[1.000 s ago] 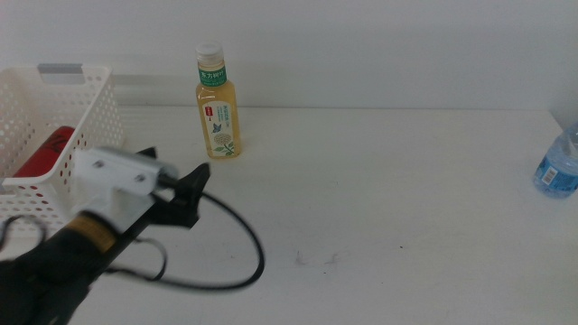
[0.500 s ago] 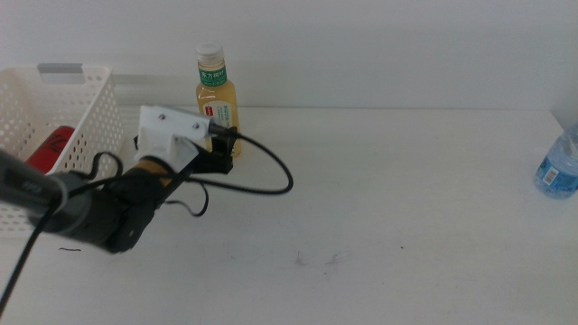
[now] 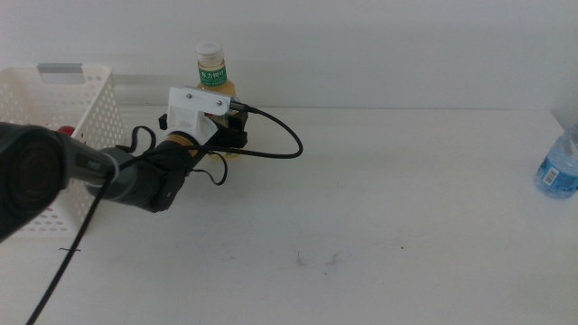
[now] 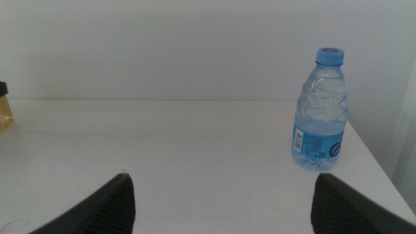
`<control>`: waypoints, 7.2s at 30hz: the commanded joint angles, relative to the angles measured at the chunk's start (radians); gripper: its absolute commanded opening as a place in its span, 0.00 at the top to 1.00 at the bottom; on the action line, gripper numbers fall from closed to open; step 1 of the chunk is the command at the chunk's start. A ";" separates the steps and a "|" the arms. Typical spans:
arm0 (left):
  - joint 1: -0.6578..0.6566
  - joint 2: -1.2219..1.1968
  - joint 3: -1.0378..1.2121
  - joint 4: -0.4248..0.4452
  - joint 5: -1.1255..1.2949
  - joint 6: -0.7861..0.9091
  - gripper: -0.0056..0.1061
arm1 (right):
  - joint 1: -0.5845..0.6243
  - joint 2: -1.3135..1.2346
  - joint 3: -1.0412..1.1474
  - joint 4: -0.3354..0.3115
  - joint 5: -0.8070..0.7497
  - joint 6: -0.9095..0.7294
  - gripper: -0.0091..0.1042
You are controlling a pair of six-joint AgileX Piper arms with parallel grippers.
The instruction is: Use arms to grab the bottles and put them into the dustbin to the left of the table.
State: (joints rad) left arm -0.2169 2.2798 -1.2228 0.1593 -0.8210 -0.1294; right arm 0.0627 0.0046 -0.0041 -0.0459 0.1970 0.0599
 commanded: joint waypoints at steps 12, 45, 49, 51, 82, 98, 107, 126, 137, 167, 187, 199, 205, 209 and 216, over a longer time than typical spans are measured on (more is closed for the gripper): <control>-0.003 -0.024 -0.052 -0.002 0.196 -0.059 0.88 | -0.003 -0.005 0.004 -0.003 -0.010 -0.005 0.14; 0.498 -0.382 -0.505 -0.234 1.941 0.498 0.97 | -0.003 -0.005 0.004 -0.003 -0.010 -0.005 0.14; 0.498 -0.303 -0.505 -0.238 1.929 0.506 0.92 | -0.003 -0.005 0.004 -0.003 -0.010 -0.005 0.14; 0.498 -0.273 -0.505 -0.245 1.925 0.504 0.86 | -0.003 -0.005 0.004 -0.003 -0.010 -0.005 0.14; 0.045 -1.004 -0.398 -0.561 2.042 0.630 0.11 | -0.003 -0.005 0.004 -0.003 -0.010 -0.005 0.14; -0.105 -1.062 -0.398 -0.542 2.042 0.591 0.11 | -0.003 -0.005 0.004 -0.003 -0.010 -0.005 0.14; -0.105 -1.062 -0.398 -0.542 1.931 0.591 0.11 | -0.003 -0.005 0.004 -0.003 -0.010 -0.005 0.14; -0.105 -1.060 -0.398 -0.542 1.776 0.591 0.11 | -0.003 -0.005 0.004 0.000 -0.057 -0.005 0.14; -0.107 -1.030 -0.418 -0.728 1.842 0.656 0.11 | -0.003 -0.005 0.004 0.000 -0.055 -0.005 0.14; -0.223 -0.869 -0.595 -0.707 1.976 0.679 0.11 | -0.003 0.362 -0.019 -0.020 -0.168 0.133 0.14; -0.223 -0.869 -0.595 -0.698 1.826 0.679 0.11 | -0.003 1.037 -0.129 -0.005 -0.787 -0.023 0.14; -0.223 -0.869 -0.595 -0.700 1.826 0.679 0.11 | -0.026 1.316 -0.129 0.401 -1.120 -0.186 0.14; -0.223 -0.869 -0.593 -0.664 1.826 0.679 0.11 | -0.038 1.488 -0.131 0.388 -1.285 -0.157 0.14; -0.223 -0.869 -0.593 -0.664 1.819 0.679 0.11 | -0.043 1.619 -0.179 0.392 -1.344 -0.176 0.14; -0.223 -0.869 -0.593 -0.664 1.772 0.679 0.11 | -0.043 1.821 -0.346 0.410 -1.342 -0.255 0.14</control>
State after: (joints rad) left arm -0.4369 1.4136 -1.8128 -0.5032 0.9743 0.5497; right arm 0.0293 1.7938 -0.3188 0.3497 -1.1262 -0.1650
